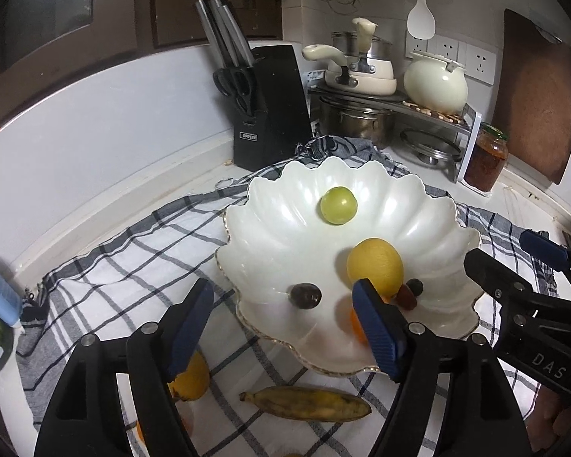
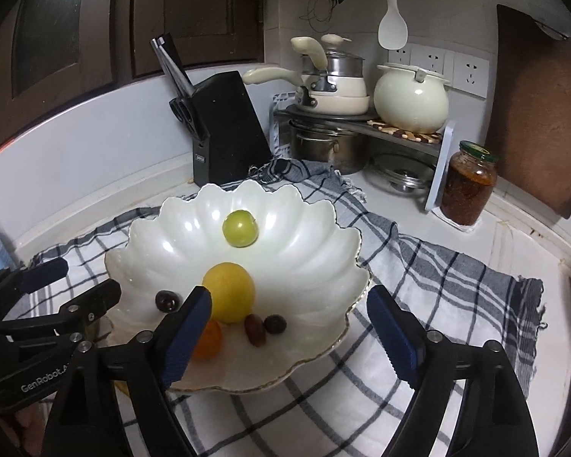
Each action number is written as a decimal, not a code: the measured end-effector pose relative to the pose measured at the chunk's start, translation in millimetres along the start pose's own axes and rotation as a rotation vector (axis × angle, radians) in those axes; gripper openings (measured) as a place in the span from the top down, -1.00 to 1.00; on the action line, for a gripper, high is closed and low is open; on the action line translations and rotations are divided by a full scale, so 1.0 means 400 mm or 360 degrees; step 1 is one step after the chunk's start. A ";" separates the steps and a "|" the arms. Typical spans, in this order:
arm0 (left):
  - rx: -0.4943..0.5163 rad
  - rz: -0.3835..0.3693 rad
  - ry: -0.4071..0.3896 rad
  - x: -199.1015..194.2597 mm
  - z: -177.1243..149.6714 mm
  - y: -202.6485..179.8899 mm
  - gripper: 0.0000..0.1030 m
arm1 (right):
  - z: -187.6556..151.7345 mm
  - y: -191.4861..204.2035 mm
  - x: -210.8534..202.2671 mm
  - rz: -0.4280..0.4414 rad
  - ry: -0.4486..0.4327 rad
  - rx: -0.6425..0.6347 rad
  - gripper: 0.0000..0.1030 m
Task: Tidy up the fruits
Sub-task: 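Open both tools to drop the orange and berry into the bowl, then withdraw both open tools from the bowl toward the remaining fruits, then grasp the second orange with the left tool while the right tool grasps the small kiwi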
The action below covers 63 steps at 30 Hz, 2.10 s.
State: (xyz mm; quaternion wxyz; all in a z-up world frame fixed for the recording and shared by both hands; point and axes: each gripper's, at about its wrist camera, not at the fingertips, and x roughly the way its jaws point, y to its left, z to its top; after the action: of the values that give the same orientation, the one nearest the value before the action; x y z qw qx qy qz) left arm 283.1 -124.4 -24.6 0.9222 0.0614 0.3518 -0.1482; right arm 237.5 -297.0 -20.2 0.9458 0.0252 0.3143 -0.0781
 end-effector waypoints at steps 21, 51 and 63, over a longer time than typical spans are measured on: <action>-0.0072 0.0111 -0.0059 -0.143 -0.065 0.068 -0.82 | -0.041 0.069 -0.110 0.0069 -0.0047 -0.0011 -0.65; -0.0204 0.0269 0.0069 -0.195 -0.276 0.242 -0.83 | -0.191 0.283 -0.095 0.0281 0.0100 -0.0208 -0.57; -0.0271 0.0280 0.0151 -0.171 -0.347 0.298 -0.83 | -0.257 0.360 -0.056 0.0356 0.0220 -0.0308 -0.17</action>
State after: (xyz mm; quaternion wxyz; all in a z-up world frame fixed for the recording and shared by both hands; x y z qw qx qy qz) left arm 184.8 34.4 -81.2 0.9158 0.0206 0.3997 -0.0333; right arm 182.6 -142.1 -89.5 0.9227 -0.0258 0.3799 0.0602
